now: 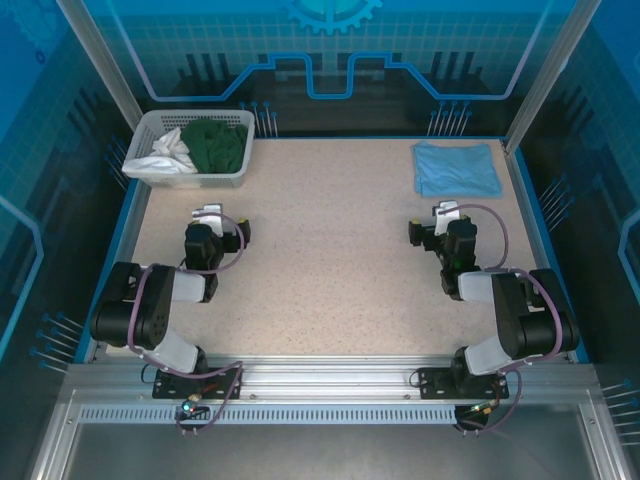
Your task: Fold and stack the t-shirts
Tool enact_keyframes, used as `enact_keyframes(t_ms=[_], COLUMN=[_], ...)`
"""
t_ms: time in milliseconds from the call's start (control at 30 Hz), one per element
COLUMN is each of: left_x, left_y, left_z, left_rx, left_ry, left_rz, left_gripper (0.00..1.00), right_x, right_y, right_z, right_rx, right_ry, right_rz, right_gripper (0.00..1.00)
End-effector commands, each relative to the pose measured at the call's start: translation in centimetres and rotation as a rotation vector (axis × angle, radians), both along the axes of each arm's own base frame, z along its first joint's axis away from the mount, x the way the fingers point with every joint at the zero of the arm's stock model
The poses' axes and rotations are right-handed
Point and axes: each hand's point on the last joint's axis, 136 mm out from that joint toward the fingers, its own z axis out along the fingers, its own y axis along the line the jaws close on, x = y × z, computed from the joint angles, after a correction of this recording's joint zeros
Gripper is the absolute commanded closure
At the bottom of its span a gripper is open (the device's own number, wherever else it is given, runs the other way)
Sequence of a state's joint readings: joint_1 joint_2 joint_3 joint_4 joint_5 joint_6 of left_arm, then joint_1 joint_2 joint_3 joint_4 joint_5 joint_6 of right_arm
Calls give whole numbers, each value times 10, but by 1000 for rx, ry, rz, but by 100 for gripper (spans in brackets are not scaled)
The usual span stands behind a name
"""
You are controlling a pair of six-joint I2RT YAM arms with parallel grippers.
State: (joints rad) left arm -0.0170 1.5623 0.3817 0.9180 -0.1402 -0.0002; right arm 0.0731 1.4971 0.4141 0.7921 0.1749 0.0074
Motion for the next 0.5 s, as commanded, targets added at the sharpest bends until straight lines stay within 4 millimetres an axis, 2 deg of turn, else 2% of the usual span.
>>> enact_keyframes(t_ms=[0, 467], left_x=[0, 0], left_y=[-3, -2], left_z=[5, 5], left_rx=[-11, -10], left_ry=[-12, -13], left_rz=[-17, -16], left_gripper=[1, 1], right_x=[-1, -1], right_y=[1, 2], right_z=[-3, -3], right_rx=[15, 21], right_ry=[12, 13], right_rz=[2, 10], right_gripper=[0, 0])
